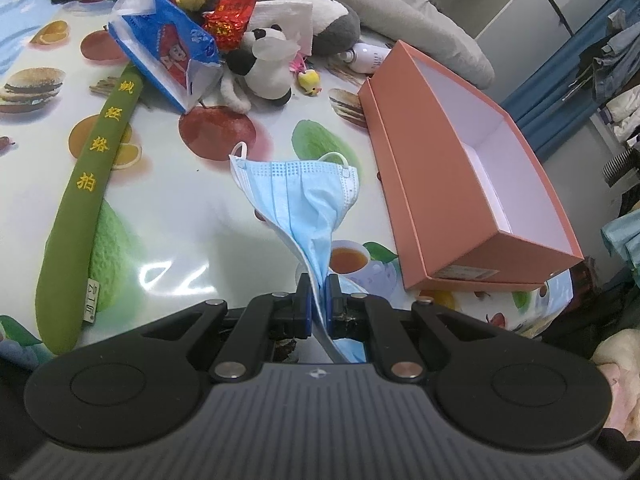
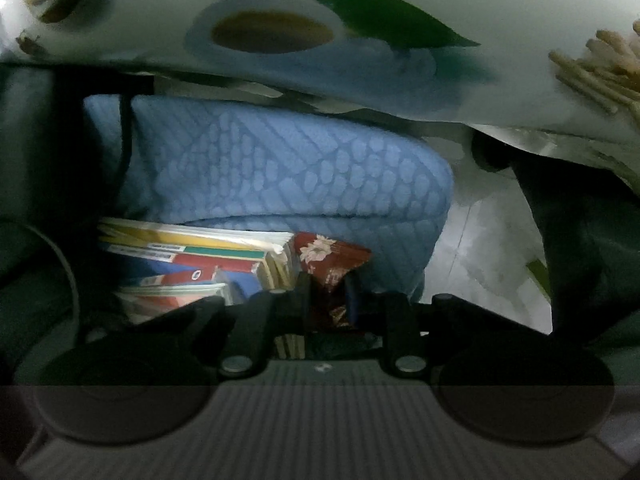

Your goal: Organize soft objects

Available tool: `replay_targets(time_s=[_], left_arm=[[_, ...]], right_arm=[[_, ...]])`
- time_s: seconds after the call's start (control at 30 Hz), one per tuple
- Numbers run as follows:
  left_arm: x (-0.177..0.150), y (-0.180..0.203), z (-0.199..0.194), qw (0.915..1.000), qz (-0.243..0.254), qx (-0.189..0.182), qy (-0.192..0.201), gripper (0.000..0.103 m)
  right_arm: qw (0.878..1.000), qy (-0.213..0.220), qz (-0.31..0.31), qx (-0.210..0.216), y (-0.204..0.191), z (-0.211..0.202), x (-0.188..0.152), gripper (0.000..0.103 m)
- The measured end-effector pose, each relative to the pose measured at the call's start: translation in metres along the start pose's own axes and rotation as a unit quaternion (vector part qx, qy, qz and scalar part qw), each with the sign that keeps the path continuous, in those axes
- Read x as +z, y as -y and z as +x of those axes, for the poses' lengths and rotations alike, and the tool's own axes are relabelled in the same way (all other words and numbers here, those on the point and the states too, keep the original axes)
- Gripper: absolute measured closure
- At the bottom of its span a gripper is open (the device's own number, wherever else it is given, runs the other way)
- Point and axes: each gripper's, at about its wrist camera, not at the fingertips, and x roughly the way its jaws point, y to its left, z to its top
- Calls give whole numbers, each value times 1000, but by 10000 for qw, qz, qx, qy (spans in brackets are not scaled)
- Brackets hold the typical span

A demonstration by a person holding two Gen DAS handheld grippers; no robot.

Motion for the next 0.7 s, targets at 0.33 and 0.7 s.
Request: replay_targets(time_s=[0.33,0.7], left_arm=[[-7,5,-8,9999,95,58,60,96],[-19,6,-14,9996,247,106,39,96]], right_arm=[[9972,736,120,-31,2,-29,-6,85],[9818,1876,171,-241,-10,-82,-30,85]])
